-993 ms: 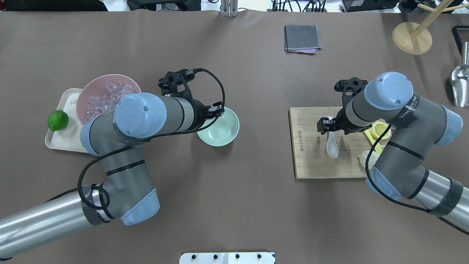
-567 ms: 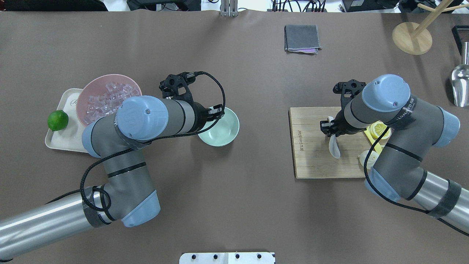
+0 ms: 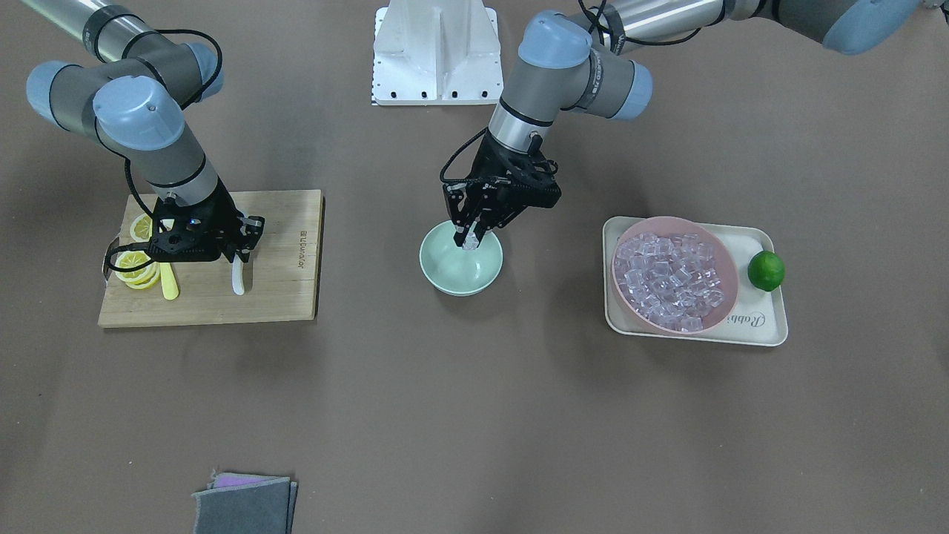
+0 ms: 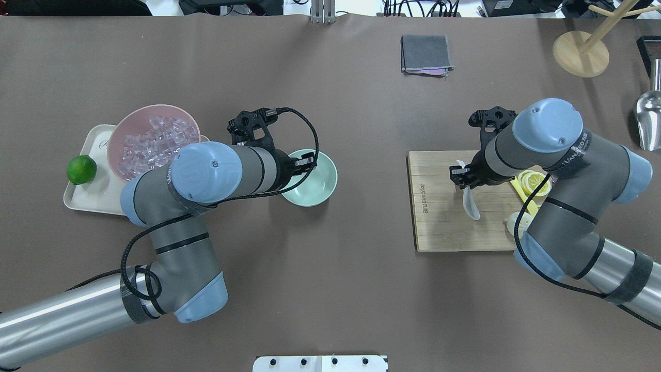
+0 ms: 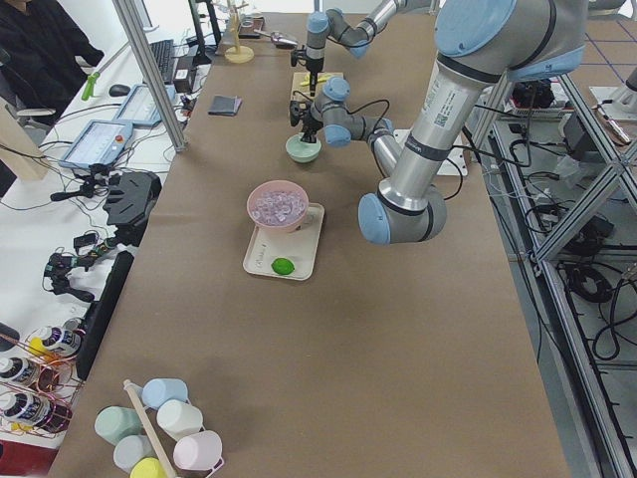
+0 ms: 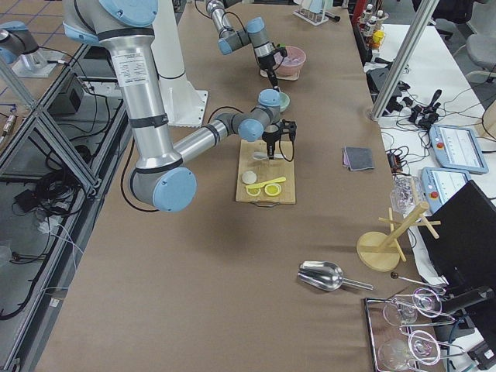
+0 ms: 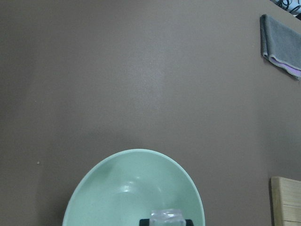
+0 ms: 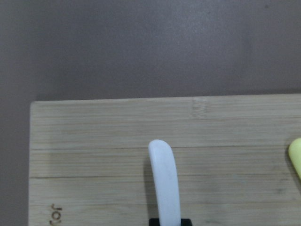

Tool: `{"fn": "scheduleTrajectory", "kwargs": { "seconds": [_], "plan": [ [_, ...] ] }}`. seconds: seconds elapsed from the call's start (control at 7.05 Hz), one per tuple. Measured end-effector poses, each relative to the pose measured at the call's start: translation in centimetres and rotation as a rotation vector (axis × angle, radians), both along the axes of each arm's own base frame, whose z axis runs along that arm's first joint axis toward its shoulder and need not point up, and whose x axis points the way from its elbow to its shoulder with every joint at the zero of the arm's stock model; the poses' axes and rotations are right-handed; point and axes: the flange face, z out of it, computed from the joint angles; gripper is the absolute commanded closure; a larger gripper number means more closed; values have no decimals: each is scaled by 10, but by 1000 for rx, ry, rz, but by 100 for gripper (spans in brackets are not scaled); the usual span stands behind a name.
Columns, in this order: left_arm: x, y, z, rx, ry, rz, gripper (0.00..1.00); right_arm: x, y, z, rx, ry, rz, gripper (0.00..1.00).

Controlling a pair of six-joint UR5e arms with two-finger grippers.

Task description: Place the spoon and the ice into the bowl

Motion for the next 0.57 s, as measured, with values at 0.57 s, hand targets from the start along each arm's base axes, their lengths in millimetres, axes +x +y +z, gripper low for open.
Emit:
{"fn": "scheduleTrajectory", "kwargs": {
  "seconds": [0.57],
  "plan": [
    [-29, -7, -16, 87, -7, 22, 3, 39, -18, -51, -1, -109, 18, 100]
  ]
}}
